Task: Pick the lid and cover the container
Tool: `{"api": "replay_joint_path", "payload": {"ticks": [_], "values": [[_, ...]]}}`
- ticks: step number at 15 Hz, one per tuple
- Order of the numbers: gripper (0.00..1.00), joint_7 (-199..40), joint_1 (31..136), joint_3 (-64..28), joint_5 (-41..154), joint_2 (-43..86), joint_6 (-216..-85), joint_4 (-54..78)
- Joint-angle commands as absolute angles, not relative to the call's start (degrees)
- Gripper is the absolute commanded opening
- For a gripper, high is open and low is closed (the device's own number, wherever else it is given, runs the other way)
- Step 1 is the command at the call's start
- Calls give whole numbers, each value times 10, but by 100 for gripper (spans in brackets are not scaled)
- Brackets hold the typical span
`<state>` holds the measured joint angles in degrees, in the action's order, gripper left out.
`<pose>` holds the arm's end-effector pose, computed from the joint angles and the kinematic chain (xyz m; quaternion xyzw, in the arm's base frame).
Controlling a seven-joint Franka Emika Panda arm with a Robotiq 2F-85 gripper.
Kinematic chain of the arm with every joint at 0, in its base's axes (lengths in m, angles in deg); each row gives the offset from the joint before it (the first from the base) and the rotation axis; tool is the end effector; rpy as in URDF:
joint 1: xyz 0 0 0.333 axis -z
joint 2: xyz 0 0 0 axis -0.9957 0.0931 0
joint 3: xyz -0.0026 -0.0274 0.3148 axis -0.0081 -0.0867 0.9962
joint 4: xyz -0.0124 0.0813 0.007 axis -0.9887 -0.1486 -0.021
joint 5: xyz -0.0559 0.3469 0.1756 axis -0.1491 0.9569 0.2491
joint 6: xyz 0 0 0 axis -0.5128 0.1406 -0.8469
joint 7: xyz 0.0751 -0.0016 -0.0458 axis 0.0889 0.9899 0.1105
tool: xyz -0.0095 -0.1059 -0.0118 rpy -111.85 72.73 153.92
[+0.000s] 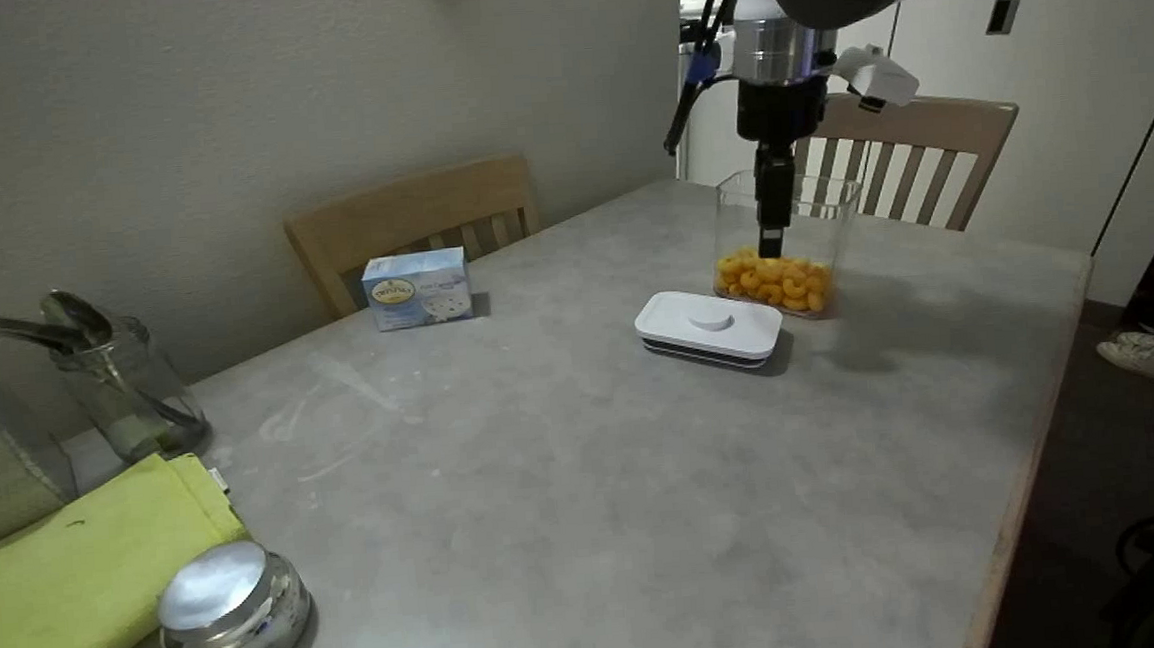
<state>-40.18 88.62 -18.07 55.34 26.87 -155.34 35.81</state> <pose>0.5968 -0.0838 0.2604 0.9654 0.2577 -0.0034 0.0403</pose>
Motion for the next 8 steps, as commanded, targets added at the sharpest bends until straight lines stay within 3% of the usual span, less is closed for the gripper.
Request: {"api": "replay_joint_path", "payload": {"ticks": [1,8], "values": [[100,-487,877,-175,507,272,-1544,358],[100,-535,868,-160,474,323,-1562,325]]}}
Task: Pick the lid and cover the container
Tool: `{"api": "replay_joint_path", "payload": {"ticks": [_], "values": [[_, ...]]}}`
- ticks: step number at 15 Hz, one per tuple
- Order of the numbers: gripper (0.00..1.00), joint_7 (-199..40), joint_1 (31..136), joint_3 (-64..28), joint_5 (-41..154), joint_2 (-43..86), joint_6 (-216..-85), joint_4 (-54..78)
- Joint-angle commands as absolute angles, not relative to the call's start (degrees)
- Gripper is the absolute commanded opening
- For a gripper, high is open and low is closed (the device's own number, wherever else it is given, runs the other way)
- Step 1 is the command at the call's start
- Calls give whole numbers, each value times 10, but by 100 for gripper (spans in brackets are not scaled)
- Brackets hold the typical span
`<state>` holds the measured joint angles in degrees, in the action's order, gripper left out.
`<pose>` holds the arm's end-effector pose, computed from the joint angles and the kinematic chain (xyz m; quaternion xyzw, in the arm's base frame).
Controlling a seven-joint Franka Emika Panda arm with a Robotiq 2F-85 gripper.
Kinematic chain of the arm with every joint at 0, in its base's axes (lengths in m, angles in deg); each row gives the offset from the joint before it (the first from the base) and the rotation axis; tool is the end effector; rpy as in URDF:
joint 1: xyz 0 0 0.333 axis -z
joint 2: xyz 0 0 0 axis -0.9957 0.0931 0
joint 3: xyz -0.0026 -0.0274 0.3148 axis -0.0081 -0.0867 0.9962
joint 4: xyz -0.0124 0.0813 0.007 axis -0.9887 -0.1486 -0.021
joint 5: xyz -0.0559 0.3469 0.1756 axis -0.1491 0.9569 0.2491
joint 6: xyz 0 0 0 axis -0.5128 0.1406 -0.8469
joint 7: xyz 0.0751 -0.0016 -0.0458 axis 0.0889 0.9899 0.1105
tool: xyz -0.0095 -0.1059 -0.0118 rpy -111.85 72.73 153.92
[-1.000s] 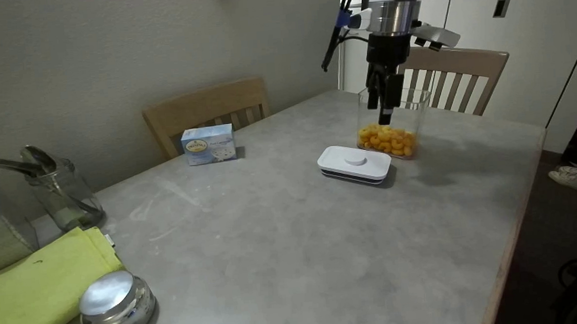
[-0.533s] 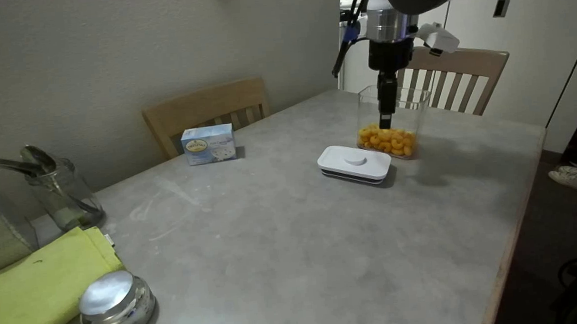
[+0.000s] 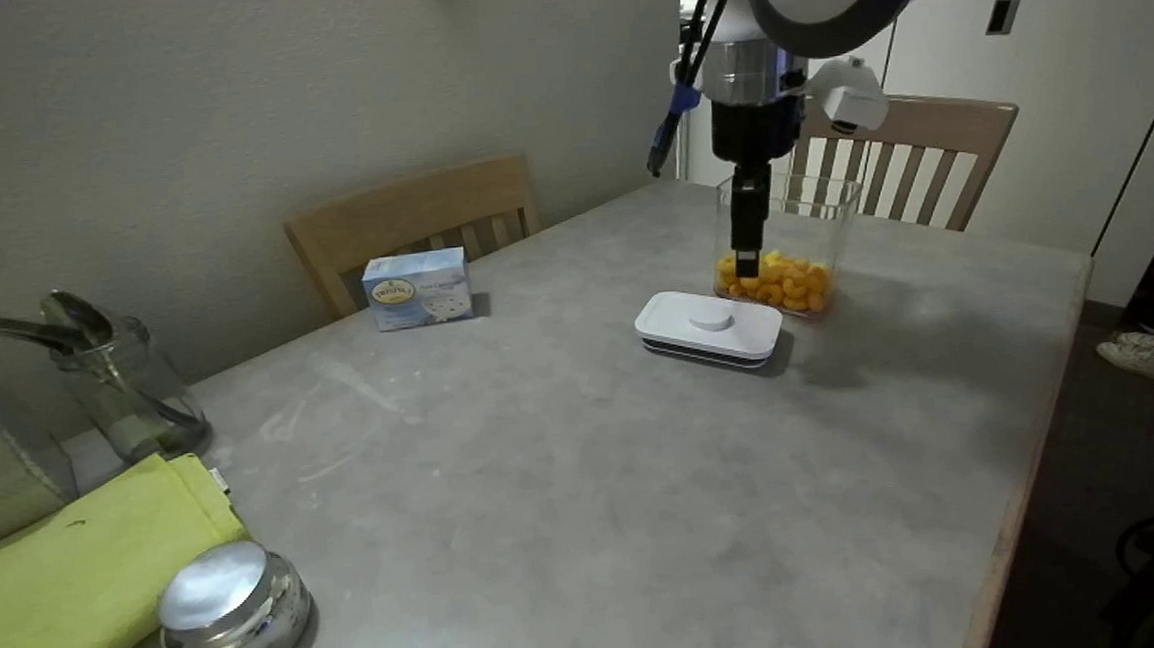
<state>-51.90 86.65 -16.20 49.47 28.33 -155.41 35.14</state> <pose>0.6031 -0.0445 0.2495 0.9715 0.2275 -0.0109 0.0656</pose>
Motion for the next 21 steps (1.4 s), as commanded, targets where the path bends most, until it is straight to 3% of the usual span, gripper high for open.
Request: {"api": "replay_joint_path", "payload": {"ticks": [1,9,21], "values": [[100,-537,869,-160,472,337,-1565,318],[100,-533,874,-155,470,417,-1588,261],[100,-515,898,-106,532,437,-1559,206]]}}
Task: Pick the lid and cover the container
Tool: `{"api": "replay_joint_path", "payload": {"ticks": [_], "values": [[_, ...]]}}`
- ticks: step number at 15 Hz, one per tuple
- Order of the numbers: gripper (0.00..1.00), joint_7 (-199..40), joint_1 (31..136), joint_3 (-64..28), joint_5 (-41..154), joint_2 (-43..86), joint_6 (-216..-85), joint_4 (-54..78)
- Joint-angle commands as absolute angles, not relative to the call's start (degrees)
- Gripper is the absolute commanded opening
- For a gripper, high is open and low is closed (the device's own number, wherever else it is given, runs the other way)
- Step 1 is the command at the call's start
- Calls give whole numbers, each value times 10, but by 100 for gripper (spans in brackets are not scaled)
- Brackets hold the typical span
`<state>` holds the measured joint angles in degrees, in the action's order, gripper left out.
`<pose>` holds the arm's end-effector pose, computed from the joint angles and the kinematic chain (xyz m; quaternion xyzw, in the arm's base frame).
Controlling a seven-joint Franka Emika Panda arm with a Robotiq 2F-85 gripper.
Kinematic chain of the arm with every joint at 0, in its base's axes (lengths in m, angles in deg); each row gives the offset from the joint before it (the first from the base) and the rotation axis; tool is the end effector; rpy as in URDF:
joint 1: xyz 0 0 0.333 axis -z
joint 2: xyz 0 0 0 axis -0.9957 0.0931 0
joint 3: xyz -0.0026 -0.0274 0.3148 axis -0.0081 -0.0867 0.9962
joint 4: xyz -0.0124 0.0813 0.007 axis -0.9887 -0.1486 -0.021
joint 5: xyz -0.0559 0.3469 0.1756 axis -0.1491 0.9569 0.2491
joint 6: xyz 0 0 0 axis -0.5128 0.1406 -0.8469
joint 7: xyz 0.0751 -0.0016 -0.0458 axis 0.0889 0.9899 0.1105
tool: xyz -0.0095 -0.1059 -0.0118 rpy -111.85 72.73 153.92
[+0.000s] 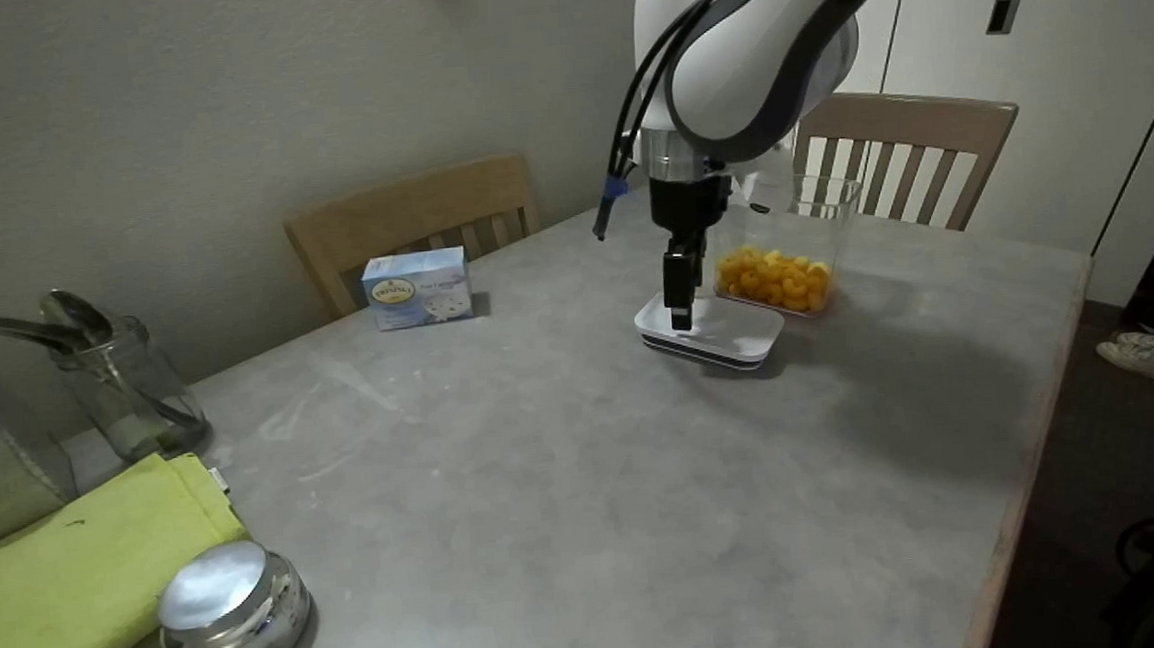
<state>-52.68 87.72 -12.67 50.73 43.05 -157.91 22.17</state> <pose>0.6572 -0.0209 0.1815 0.9718 0.2317 0.0029 0.0439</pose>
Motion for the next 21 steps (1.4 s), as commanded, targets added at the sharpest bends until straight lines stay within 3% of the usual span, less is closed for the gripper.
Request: {"api": "replay_joint_path", "payload": {"ticks": [1,18,21], "values": [[100,-519,900,-104,541,435,-1551,206],[100,-586,903,-114,581,404,-1467,215],[96,-584,904,-115,581,407,-1469,218]]}}
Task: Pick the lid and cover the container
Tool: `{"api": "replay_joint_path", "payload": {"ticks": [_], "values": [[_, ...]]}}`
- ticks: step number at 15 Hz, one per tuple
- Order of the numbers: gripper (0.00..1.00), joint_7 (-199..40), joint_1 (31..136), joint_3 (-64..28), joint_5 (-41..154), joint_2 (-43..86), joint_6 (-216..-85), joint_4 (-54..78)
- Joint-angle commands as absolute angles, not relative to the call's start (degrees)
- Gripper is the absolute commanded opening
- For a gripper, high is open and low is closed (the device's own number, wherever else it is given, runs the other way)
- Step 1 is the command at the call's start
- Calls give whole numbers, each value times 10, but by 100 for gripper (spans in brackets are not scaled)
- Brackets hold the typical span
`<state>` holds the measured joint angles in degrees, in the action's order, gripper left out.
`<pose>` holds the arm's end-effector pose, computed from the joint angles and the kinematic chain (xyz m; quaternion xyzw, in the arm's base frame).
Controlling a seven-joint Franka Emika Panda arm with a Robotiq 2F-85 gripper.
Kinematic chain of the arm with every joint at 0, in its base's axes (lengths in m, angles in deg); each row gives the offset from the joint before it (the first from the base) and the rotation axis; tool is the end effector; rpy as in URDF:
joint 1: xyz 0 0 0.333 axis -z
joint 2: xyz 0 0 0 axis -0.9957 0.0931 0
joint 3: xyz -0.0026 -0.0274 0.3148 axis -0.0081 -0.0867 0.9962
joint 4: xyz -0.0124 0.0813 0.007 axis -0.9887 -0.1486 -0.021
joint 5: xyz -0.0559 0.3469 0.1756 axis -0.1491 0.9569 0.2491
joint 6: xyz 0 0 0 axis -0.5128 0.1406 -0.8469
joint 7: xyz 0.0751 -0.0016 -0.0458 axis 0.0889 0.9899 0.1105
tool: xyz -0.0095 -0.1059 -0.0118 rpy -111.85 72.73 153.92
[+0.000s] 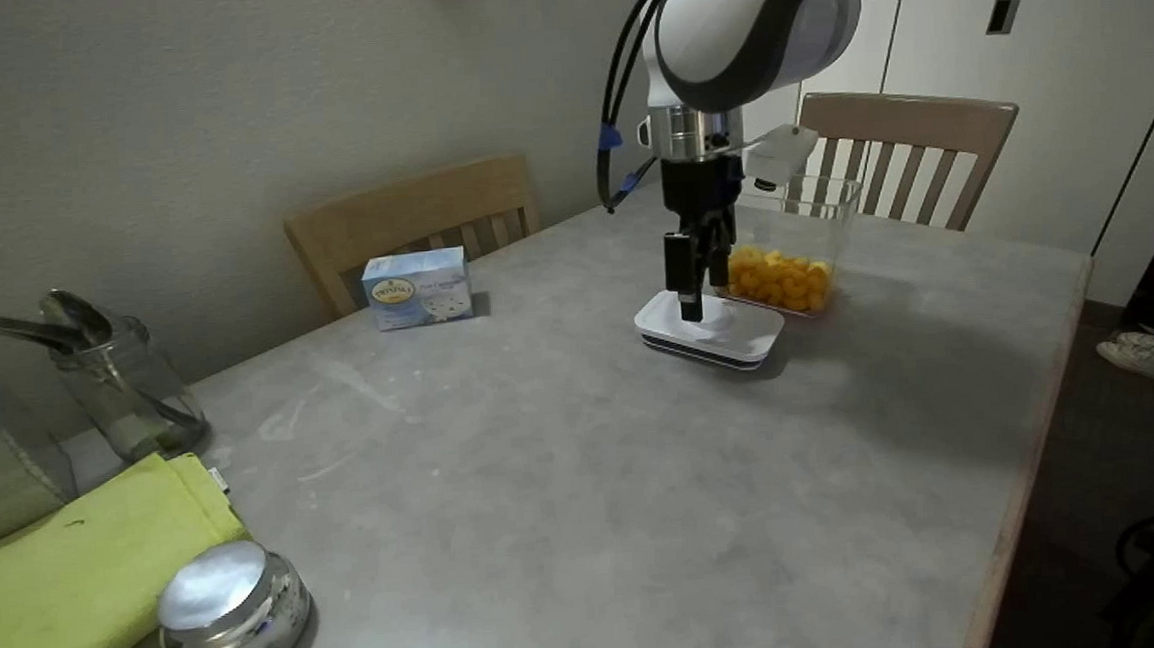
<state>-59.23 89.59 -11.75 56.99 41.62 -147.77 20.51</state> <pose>0.6509 -0.0338 0.1948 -0.9912 -0.1229 0.0499 0.0023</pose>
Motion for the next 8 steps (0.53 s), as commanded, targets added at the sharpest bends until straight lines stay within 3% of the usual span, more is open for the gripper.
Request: {"api": "replay_joint_path", "payload": {"ticks": [1,6,8], "values": [[94,-580,906,-114,583,407,-1471,219],[98,-576,910,-115,580,410,-1475,224],[92,-577,911,-115,580,410,-1474,225]]}}
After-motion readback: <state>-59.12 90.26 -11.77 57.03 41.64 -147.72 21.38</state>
